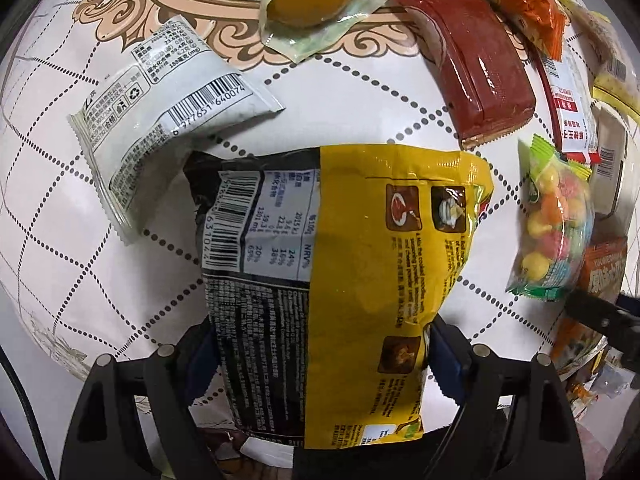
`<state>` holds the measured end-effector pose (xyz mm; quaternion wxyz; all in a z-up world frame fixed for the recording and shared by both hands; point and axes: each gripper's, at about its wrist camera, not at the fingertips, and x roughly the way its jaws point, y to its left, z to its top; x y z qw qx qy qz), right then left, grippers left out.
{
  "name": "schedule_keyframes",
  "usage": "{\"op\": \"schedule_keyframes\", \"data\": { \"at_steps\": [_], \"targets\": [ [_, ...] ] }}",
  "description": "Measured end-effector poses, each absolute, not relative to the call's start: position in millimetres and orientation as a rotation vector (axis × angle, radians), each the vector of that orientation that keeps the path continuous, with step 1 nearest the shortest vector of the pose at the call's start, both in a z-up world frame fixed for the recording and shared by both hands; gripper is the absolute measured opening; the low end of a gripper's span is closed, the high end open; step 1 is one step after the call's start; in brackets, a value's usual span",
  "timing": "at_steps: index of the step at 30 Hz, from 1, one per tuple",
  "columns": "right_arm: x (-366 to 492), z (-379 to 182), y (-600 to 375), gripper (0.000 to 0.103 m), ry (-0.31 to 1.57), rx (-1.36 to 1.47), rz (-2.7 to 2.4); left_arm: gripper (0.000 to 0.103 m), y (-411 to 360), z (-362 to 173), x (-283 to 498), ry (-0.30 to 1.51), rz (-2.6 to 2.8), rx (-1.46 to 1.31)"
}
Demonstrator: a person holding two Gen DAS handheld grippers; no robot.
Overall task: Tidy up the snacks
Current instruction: 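Grasp the yellow-black biscuit bag with left tool while right tool grasps orange seed bag, then carry both bags into the cardboard box and open both tools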
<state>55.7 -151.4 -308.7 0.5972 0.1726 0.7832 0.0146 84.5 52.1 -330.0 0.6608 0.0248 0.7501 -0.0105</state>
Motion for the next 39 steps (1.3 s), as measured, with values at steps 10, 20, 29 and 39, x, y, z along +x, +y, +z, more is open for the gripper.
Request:
{"op": "schedule_keyframes", "data": {
  "at_steps": [10, 20, 29, 39],
  "targets": [
    [60, -277, -121, 0.082, 1.709, 0.041, 0.049, 0.086, 62, -345, 90, 1.663, 0.024, 0.012],
    [33, -291, -108, 0.065, 1.696, 0.074, -0.053, 0.081, 55, -327, 70, 1.623, 0.003, 0.041],
    [1, -260, -150, 0.053, 1.628, 0.188, -0.114, 0.081, 45, -282, 50, 1.582, -0.057, 0.040],
    [7, -135, -166, 0.053, 1.380, 0.289, -0.043, 0.081, 44, -175, 70, 1.437, -0.155, -0.099]
  ]
}}
